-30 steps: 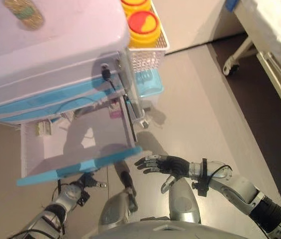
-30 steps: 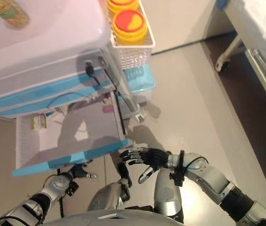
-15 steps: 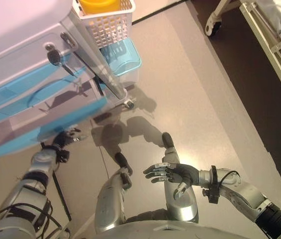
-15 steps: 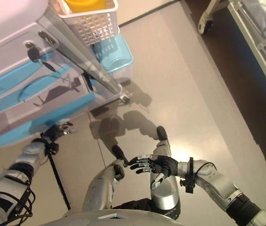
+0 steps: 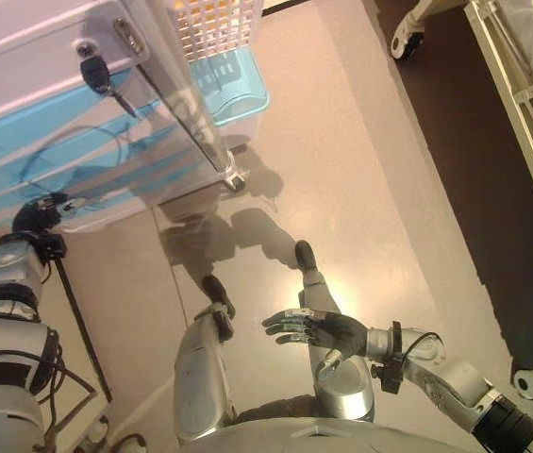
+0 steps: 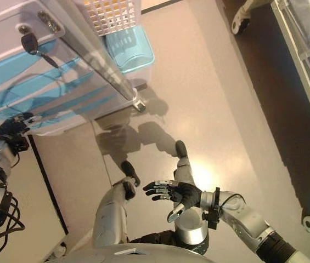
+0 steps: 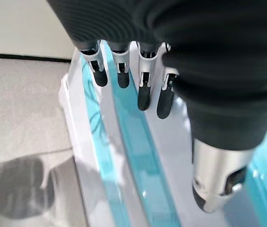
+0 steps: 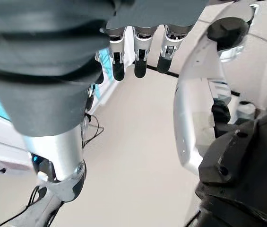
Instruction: Open the drawer and pick up the medicine
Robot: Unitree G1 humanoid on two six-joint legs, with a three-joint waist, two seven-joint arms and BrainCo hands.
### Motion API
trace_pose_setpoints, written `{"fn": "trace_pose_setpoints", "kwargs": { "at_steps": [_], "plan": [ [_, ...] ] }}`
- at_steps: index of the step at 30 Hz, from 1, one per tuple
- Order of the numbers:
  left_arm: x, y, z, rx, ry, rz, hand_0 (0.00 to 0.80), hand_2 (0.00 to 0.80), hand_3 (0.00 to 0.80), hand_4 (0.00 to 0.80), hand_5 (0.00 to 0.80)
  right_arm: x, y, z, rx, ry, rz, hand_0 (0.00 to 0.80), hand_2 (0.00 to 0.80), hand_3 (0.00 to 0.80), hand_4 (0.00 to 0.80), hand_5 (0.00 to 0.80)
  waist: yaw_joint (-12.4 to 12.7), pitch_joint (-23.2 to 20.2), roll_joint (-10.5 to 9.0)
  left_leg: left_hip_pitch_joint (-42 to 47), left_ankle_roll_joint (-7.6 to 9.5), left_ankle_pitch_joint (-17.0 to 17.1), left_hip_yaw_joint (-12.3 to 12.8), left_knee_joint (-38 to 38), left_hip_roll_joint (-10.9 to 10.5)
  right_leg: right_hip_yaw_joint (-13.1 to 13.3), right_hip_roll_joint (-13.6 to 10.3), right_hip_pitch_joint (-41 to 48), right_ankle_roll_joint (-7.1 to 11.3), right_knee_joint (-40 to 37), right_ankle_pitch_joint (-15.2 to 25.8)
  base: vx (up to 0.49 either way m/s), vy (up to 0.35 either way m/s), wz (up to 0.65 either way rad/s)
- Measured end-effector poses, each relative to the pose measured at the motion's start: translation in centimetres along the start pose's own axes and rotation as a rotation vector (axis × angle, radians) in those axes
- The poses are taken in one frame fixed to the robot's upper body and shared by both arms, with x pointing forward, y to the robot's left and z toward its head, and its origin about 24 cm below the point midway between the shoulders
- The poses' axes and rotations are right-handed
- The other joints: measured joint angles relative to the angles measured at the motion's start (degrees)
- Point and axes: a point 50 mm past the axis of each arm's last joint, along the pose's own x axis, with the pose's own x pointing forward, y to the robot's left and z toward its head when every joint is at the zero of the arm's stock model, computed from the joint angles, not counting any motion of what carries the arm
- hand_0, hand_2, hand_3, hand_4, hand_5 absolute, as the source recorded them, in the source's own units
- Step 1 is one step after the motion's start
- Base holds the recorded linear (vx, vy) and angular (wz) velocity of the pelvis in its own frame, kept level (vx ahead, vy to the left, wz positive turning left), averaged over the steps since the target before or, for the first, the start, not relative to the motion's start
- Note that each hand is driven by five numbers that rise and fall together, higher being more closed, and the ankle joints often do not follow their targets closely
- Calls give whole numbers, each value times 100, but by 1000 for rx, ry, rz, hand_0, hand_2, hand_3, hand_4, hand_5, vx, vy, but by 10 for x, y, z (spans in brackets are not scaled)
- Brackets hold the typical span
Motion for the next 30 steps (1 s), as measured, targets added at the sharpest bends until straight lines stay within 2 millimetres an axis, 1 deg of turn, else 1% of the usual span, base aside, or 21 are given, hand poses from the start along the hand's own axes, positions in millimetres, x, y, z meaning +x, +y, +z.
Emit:
{"fn": "trace_pose_setpoints", "kwargs": {
  "at_steps": [2,3,4,7,10,12,14,15,16,18,19,20,21,22,23,24,25,28,30],
  "plan": [
    [1,4,11,-1,-32,5,0,0,0,0,0,3,1,1,4,-14,4,0,0,0,0,0,31,-1,-52,-140,4,-26,-119,139,37,-109,18,-1,-12,-1,9,-11,-115,18],
    [1,5,16,0,-43,3,0,0,0,0,0,5,1,2,5,-22,2,0,0,0,0,0,69,3,-103,-156,1,-35,-140,176,53,-109,34,0,-23,1,17,-11,-95,10],
    [1,7,19,5,-50,-11,0,0,0,0,0,6,2,2,10,-30,-3,0,0,0,0,0,107,6,-163,-157,0,-51,-162,218,70,-120,48,24,-26,3,19,-9,-85,2],
    [1,1,21,10,-60,-84,0,0,0,0,0,8,1,3,15,-41,-22,0,0,0,0,0,176,3,-226,-157,7,-81,-198,284,72,-142,47,80,-27,2,20,-9,-100,5],
    [-1,-13,14,33,-57,-212,0,0,0,0,0,7,-6,-1,30,-33,-85,0,0,0,0,0,197,4,-241,-99,13,-105,-278,328,70,-231,38,241,-26,-47,19,-60,-118,12],
    [-4,-33,5,44,-50,-332,0,0,0,0,0,4,-15,-8,55,-10,-159,0,0,0,0,0,237,6,-260,26,28,-73,-273,231,36,-262,7,356,-25,-83,18,-33,-107,10],
    [-11,-57,-17,65,-7,-450,0,0,0,0,0,-2,-27,-18,81,31,-251,0,0,0,0,0,291,9,-294,313,34,-9,-283,-11,-59,-258,-58,571,-15,-153,11,30,-84,5],
    [-18,-71,-37,80,36,-527,0,0,0,0,0,-6,-34,-25,95,62,-311,0,0,0,0,0,307,8,-296,515,34,49,-282,-179,-122,-258,-99,738,-16,-234,12,39,-72,8],
    [-27,-88,-53,61,62,-598,0,0,0,0,0,-10,-41,-34,106,107,-370,0,0,0,0,0,335,8,-296,735,25,93,-272,-356,-164,-265,-123,925,-15,-334,12,33,-64,6],
    [-42,-107,-82,31,129,-684,0,0,0,0,0,-17,-46,-44,127,156,-431,0,0,0,0,0,386,7,-295,1019,-7,190,-334,-637,-220,-308,-142,1156,-17,-465,9,73,-97,9],
    [-51,-113,-97,10,167,-715,0,0,0,0,0,-20,-50,-49,152,161,-471,0,0,0,0,0,419,5,-297,1144,-48,249,-360,-822,-233,-339,-143,1254,-22,-542,8,107,-123,16],
    [-59,-122,-109,-14,193,-746,0,0,0,0,0,-22,-53,-55,185,165,-513,0,0,0,0,0,439,3,-292,1281,-78,348,-390,-988,-259,-383,-144,1361,-34,-617,21,98,-113,17],
    [-70,-129,-125,-43,233,-771,0,0,0,0,0,-22,-54,-61,216,178,-538,0,0,0,0,0,478,0,-280,1421,-61,449,-414,-1165,-269,-418,-140,1450,-36,-653,21,108,-141,18],
    [-82,-141,-138,-87,267,-808,0,0,0,0,0,-23,-55,-69,254,192,-569,0,0,0,0,0,523,-10,-257,1609,-85,534,-456,-1381,-282,-455,-123,1608,-42,-749,22,97,-115,19],
    [-97,-152,-156,-134,326,-844,0,0,0,0,0,-23,-55,-79,290,218,-597,0,0,0,0,0,578,-40,-216,1784,-113,614,-529,-1580,-287,-538,-110,1772,-51,-847,20,94,-132,24],
    [-112,-161,-172,-173,377,-871,0,0,0,0,0,-22,-55,-83,317,222,-616,0,0,0,0,0,601,-93,-171,1905,-130,660,-566,-1719,-288,-599,-101,1894,-64,-924,14,74,-129,22],
    [-125,-167,-184,-200,421,-893,0,0,0,0,0,-25,-55,-90,346,243,-634,0,0,0,0,0,663,-182,-111,1957,-142,692,-592,-1810,-283,-625,-87,1937,-70,-962,11,77,-144,18],
    [-161,-181,-215,-288,544,-943,0,0,0,0,0,-33,-53,-115,441,325,-702,0,0,0,0,0,771,-730,140,2066,-154,760,-750,-2023,-304,-793,-93,2140,-72,-1177,12,64,-99,24],
    [-181,-182,-230,-316,618,-968,0,0,0,0,0,-40,-46,-133,500,398,-723,0,0,0,0,0,900,-1173,315,2209,-157,763,-805,-2116,-313,-905,-96,2372,-73,-1354,3,54,-56,20]
  ]
}}
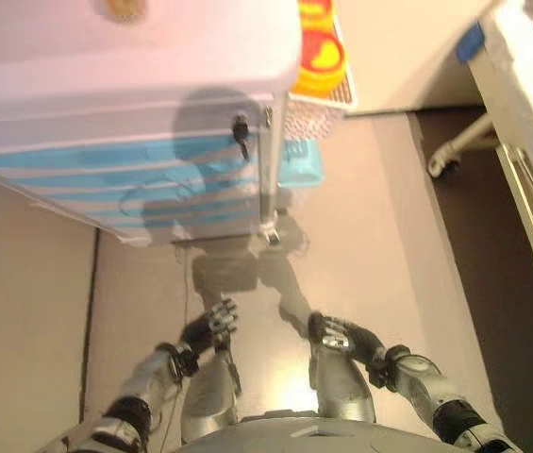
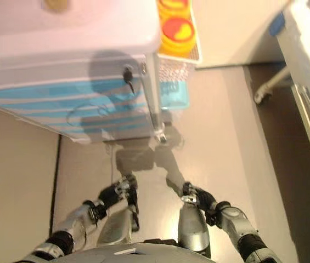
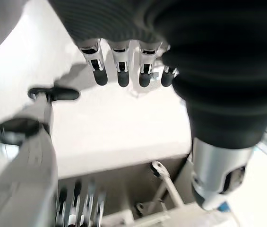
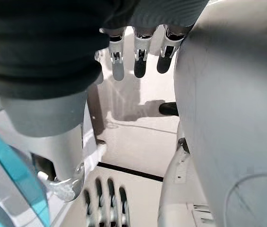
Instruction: Open the drawer and pick up the medicine
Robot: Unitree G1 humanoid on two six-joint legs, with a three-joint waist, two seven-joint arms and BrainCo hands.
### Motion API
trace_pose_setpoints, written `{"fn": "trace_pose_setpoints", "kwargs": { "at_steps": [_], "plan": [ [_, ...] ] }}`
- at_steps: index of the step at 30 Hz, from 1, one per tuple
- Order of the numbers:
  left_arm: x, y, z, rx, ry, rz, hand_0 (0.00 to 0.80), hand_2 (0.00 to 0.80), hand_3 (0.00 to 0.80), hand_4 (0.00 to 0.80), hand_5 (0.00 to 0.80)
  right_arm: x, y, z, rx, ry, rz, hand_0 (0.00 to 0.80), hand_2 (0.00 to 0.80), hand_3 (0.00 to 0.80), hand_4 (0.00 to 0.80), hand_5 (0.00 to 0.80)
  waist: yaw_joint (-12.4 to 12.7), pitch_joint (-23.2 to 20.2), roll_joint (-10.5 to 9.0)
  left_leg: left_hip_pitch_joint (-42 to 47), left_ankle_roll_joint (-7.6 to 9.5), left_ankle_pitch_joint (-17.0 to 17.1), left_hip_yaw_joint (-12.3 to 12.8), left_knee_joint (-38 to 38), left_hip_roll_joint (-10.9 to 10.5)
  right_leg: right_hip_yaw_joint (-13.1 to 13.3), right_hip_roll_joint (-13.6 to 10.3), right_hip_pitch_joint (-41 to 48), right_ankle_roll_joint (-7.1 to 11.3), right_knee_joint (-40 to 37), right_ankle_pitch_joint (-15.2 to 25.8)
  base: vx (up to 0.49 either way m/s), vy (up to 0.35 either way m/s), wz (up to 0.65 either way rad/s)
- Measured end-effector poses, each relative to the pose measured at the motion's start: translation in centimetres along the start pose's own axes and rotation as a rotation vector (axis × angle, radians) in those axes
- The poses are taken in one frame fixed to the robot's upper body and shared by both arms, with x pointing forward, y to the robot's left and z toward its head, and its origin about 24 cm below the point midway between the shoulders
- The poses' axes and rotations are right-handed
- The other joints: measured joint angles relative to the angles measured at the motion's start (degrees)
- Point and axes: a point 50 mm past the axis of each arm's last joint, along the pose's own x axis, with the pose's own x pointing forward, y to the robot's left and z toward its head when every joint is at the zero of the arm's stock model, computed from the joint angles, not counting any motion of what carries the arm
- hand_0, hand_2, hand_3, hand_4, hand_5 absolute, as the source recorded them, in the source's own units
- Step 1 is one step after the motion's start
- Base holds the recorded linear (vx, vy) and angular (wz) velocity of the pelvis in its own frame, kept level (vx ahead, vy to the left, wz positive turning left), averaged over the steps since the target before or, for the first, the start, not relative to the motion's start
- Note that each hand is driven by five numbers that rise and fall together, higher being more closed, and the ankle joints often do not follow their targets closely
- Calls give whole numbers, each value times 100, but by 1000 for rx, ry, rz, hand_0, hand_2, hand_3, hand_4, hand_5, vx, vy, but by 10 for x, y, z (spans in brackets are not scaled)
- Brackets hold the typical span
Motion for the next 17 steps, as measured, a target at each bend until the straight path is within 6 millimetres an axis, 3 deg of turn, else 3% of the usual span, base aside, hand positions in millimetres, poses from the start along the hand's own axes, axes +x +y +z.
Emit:
{"fn": "trace_pose_setpoints", "kwargs": {
  "at_steps": [3,9,17],
  "plan": [
    [-6,0,-26,-68,55,-9,0,0,0,0,0,0,-3,-25,50,89,-32,0,0,0,0,0,96,-523,179,182,-19,12,-61,-154,4,-97,15,239,7,-168,-20,25,-28,14],
    [-17,0,-67,-181,187,27,0,0,0,0,0,0,0,-54,146,170,-50,0,0,0,0,0,148,-1245,218,279,-20,116,-271,-406,16,-313,55,455,-17,-377,0,-41,-7,18],
    [-20,1,-78,-173,256,34,0,0,0,0,0,3,13,-69,199,196,-1,0,0,0,0,0,337,-1519,152,449,-13,216,-330,-630,-16,-299,66,625,-31,-580,45,-25,25,5]
  ]
}}
